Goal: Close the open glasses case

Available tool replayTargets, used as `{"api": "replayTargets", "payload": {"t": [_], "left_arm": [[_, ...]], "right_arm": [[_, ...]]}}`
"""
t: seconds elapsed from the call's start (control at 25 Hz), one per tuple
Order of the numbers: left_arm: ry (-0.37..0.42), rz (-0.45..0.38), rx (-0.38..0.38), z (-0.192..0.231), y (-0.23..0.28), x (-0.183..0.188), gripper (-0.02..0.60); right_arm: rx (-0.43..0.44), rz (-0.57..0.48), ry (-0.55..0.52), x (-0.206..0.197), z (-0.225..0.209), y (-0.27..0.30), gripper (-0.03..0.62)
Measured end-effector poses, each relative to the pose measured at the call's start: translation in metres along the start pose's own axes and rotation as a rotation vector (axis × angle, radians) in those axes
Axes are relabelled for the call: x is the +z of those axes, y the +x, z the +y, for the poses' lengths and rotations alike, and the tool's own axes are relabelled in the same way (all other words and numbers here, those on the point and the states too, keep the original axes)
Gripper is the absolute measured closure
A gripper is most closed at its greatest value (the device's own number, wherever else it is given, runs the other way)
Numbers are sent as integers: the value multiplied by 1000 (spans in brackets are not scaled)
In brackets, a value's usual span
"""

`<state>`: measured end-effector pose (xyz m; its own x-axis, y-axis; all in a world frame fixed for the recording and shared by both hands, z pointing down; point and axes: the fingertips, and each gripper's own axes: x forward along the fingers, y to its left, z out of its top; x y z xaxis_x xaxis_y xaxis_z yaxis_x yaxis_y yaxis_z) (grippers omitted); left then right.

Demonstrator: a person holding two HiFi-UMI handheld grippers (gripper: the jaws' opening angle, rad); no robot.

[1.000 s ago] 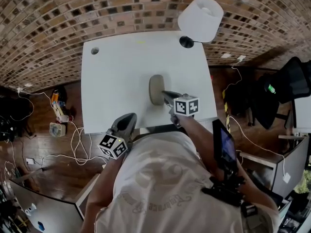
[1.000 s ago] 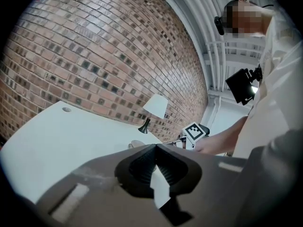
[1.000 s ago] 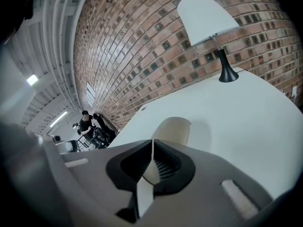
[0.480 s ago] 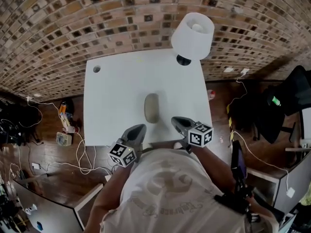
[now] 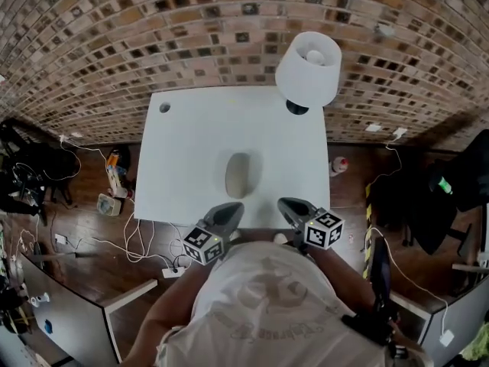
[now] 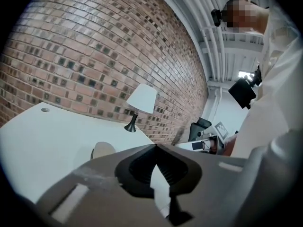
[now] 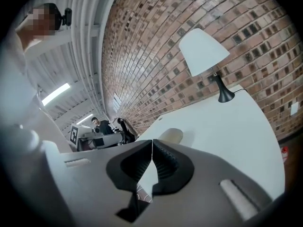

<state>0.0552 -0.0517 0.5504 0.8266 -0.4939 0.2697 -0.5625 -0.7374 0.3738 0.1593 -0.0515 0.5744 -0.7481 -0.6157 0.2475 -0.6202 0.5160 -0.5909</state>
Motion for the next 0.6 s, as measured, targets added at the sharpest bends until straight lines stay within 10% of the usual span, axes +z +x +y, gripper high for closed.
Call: {"api": "replayTargets", "payload": {"t": [0.6], "left_arm": [[43, -31, 142, -60, 11, -22, 577]], "right_arm": [[165, 97, -80, -15, 3, -43, 585]]}}
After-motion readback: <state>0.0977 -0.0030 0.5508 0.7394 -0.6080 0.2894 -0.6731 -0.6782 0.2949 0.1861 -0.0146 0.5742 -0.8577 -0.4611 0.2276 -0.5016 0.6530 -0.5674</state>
